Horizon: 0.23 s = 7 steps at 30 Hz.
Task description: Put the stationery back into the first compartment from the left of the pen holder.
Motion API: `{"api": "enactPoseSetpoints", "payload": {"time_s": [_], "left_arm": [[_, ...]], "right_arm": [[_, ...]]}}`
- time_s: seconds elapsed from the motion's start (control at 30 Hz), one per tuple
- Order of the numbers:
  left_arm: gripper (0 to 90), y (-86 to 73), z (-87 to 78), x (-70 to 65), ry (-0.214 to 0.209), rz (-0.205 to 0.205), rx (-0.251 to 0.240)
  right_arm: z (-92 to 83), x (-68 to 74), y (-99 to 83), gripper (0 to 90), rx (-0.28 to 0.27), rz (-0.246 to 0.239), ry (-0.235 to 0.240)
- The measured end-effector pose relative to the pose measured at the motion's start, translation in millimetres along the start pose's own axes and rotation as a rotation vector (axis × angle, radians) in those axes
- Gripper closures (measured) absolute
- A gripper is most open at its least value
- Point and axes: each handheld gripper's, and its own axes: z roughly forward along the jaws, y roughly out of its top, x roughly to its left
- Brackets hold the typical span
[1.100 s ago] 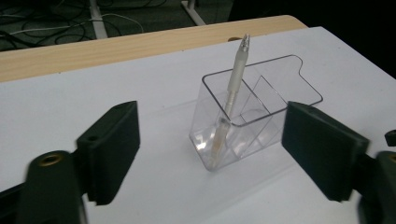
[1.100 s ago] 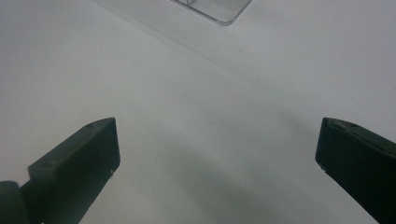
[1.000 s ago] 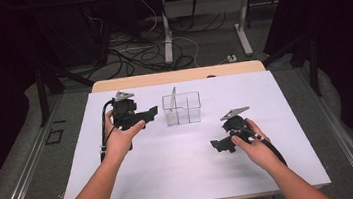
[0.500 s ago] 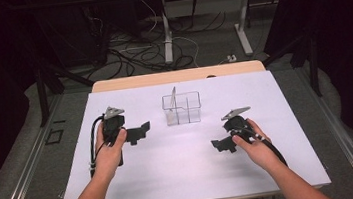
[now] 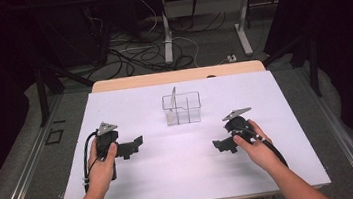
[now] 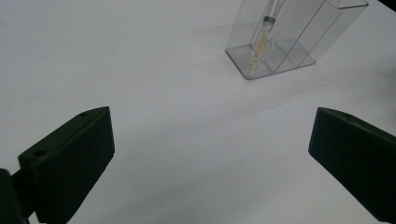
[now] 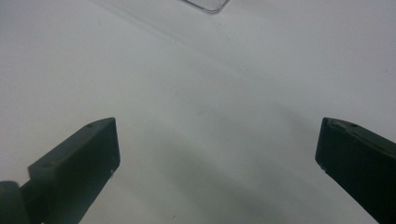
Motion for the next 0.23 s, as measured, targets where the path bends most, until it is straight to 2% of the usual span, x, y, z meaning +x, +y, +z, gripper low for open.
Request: {"api": "enactPoseSetpoints", "payload": {"time_s": [0.17,0.23], "left_arm": [[0.0,-2.7,0.7,5.9,0.002,-0.060,-0.016],[0.0,-3.2,1.4,7.1,0.001,-0.067,-0.019]], "right_arm": [[0.1,-0.6,-1.9,0.0,0.002,0.010,-0.009],[-0.8,-2.3,-3.0,0.0,0.002,0.009,-0.014]]}}
